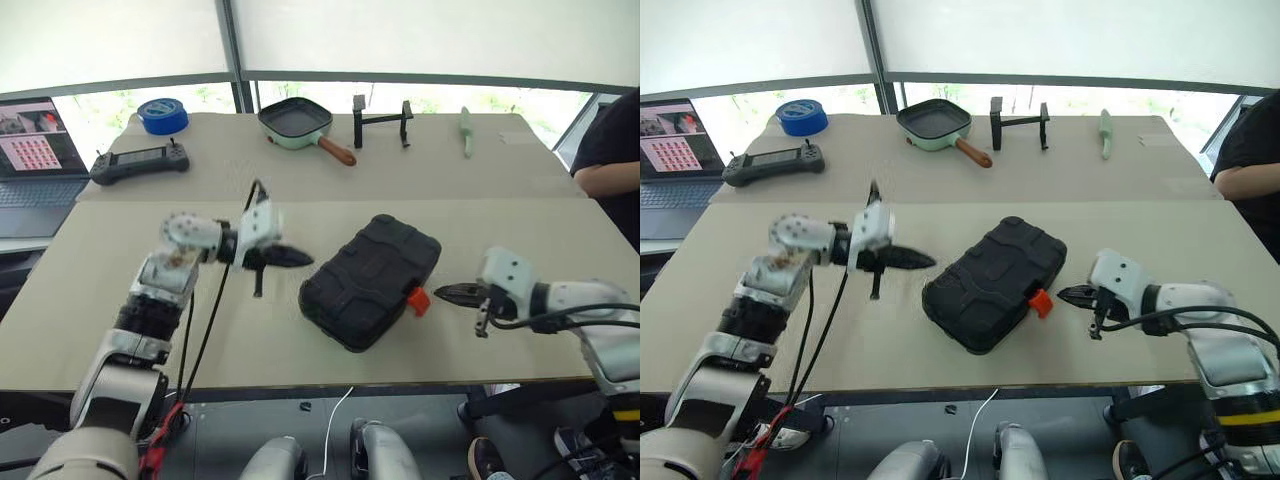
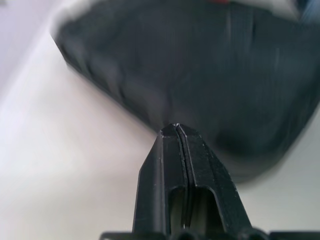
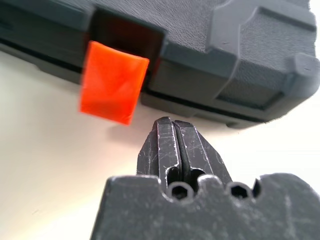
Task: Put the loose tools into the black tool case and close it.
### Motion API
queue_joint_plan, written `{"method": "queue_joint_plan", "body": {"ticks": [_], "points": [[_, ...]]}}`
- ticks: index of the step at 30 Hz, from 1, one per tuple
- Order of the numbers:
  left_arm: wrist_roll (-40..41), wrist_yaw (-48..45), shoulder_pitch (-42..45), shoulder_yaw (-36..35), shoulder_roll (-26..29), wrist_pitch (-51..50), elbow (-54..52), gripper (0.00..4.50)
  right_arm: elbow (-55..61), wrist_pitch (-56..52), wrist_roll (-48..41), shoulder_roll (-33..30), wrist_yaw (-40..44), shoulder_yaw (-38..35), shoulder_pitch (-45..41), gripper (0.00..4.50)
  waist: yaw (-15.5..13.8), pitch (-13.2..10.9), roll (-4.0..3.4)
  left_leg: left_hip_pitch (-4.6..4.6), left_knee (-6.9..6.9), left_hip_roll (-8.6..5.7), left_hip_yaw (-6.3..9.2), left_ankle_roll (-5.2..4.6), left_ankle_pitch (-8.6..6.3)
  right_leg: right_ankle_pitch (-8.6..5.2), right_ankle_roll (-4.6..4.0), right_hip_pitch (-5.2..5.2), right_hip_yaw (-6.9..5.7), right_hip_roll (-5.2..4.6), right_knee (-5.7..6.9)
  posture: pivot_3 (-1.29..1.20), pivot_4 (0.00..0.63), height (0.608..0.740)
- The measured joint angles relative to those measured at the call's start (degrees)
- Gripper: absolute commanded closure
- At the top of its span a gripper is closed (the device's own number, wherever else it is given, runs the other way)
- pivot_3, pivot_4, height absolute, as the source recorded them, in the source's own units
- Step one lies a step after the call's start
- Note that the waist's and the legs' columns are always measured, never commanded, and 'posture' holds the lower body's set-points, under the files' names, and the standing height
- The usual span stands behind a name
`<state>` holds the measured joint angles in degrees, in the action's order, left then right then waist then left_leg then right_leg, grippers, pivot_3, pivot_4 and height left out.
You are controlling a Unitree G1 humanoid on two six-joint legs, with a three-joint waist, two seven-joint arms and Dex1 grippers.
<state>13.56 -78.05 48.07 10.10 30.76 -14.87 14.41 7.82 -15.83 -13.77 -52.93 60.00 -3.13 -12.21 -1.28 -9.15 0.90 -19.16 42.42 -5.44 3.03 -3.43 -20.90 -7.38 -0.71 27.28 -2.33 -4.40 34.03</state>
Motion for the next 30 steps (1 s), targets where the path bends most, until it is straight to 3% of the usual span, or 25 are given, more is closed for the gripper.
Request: {"method": "queue_joint_plan", "body": {"ticks": [5,11,16,30], "points": [[-0.58,0.23,0.8,4.94,-4.93,-1.77,-3.34,4.43,2.66,-0.89,-1.03,-0.35,-0.05,-2.1,4.49,4.5,0.47,0.03,-0.05,0.36,-0.21,0.04,-0.04,0.01,0.0,-0.01,-0.01,-0.28,0.09,0.01,0.0,0.0,0.15,0.74],[-10.69,8.11,3.13,13.68,-14.3,7.53,8.9,4.43,4.8,-2.2,-1.14,1.73,-1.74,-2.2,5.25,4.5,0.42,0.03,-0.03,0.38,-0.19,0.08,-0.1,0.01,0.0,-0.01,-0.02,-0.31,0.16,0.02,-0.01,0.0,0.15,0.74],[-15.3,9.68,4.19,15.96,-14.23,16.4,12.1,4.43,5.78,-3.4,-0.72,5.11,-3.93,0.55,3.09,4.5,0.47,0.11,-0.12,1.11,-0.56,0.16,-0.09,0.0,-0.01,-0.03,-0.01,-0.98,0.19,0.05,-0.27,0.0,0.15,0.74],[-15.43,9.35,4.19,14.85,-14.85,17.4,12.82,4.43,-0.96,-1.69,4.2,11.38,-7.81,7.09,1.75,4.5,0.53,0.2,-0.24,1.2,-0.57,0.16,-0.1,-0.07,-0.06,-0.05,0.03,-1.02,0.19,0.08,-0.24,0.0,0.15,0.74]]}}
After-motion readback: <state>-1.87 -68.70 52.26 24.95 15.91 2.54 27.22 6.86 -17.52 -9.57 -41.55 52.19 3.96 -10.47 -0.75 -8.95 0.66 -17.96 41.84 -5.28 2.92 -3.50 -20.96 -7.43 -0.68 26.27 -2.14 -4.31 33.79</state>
